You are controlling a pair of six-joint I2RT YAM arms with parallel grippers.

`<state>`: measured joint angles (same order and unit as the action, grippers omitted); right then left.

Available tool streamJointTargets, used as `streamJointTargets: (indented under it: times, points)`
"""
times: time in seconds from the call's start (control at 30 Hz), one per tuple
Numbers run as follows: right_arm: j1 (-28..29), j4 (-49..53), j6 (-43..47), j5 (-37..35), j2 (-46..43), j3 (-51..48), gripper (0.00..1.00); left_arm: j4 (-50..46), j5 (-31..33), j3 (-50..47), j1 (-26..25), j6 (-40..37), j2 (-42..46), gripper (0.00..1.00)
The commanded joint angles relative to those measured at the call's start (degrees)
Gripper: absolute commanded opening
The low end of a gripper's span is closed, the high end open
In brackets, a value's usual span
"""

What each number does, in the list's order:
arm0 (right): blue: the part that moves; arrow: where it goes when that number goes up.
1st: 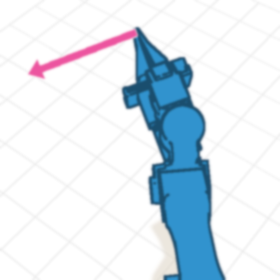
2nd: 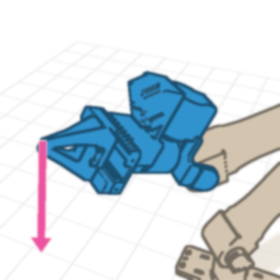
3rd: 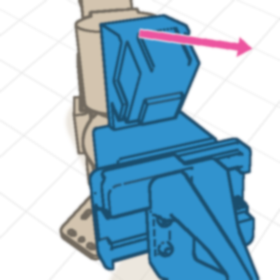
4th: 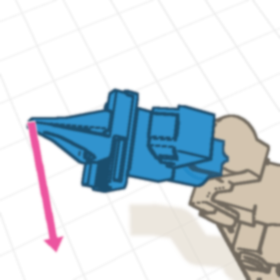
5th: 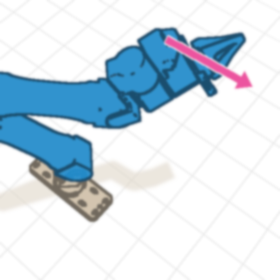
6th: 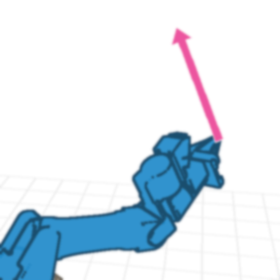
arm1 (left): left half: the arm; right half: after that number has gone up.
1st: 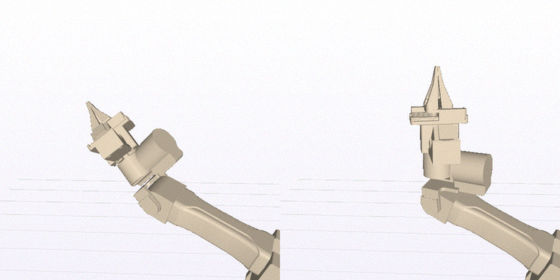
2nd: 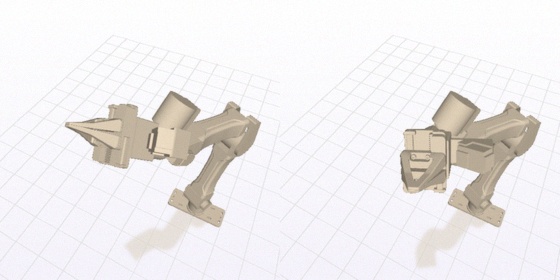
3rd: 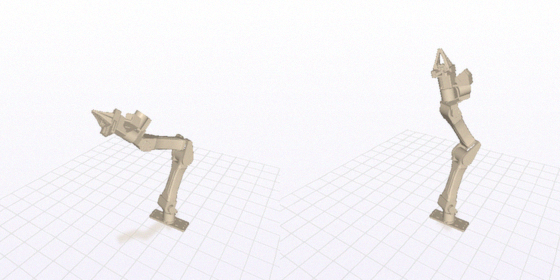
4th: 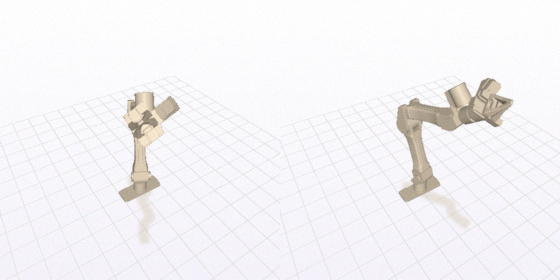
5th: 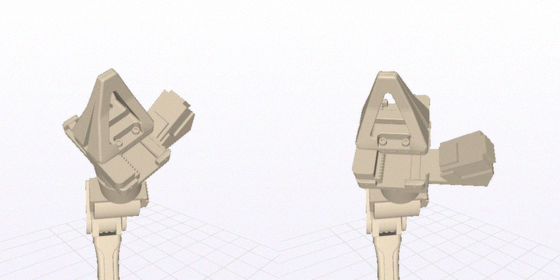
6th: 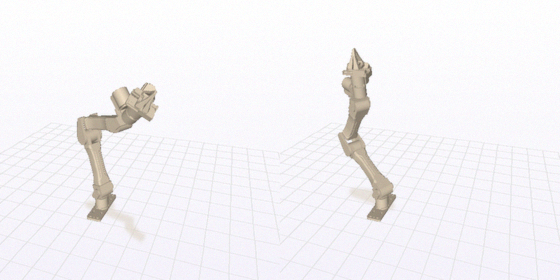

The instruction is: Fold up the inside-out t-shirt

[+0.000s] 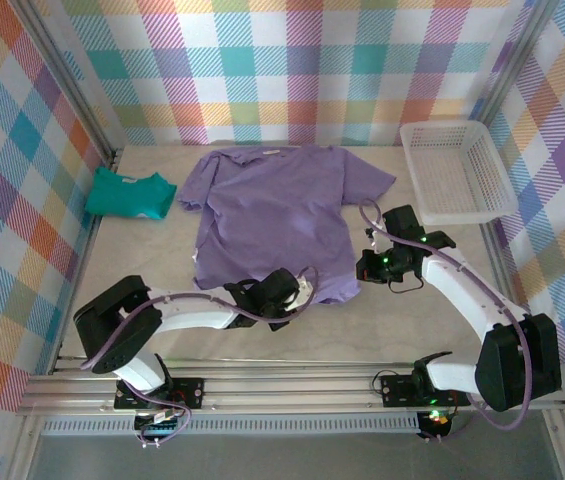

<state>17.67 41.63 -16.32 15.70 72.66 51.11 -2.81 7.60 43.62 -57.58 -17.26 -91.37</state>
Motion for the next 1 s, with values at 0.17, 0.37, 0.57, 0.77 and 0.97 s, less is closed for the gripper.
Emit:
streamJointTargets:
  times: [0.17,0.37,0.57,0.77,0.97]
  points:
    - [-0.76,2.47,1.90,-1.80,-0.92,1.52,0.00,-0.23,-4.39,3.20,2.06,0.75,1.74,0.01]
    - [-0.84,5.49,3.08,-9.67,-0.69,4.34,0.00,-3.35,-14.48,4.78,4.34,3.68,5.32,0.00]
    - [-0.97,5.69,3.75,-30.70,3.78,13.97,0.08,-2.21,-22.01,13.35,4.98,17.81,4.31,0.00]
    - [-2.84,-9.15,7.75,-22.72,-7.91,9.86,0.58,-11.32,-23.50,30.27,6.70,32.93,-0.32,0.00]
    - [6.86,-36.59,6.83,5.37,-28.20,-17.61,0.70,-20.70,-29.54,35.98,15.31,34.89,0.96,0.00]
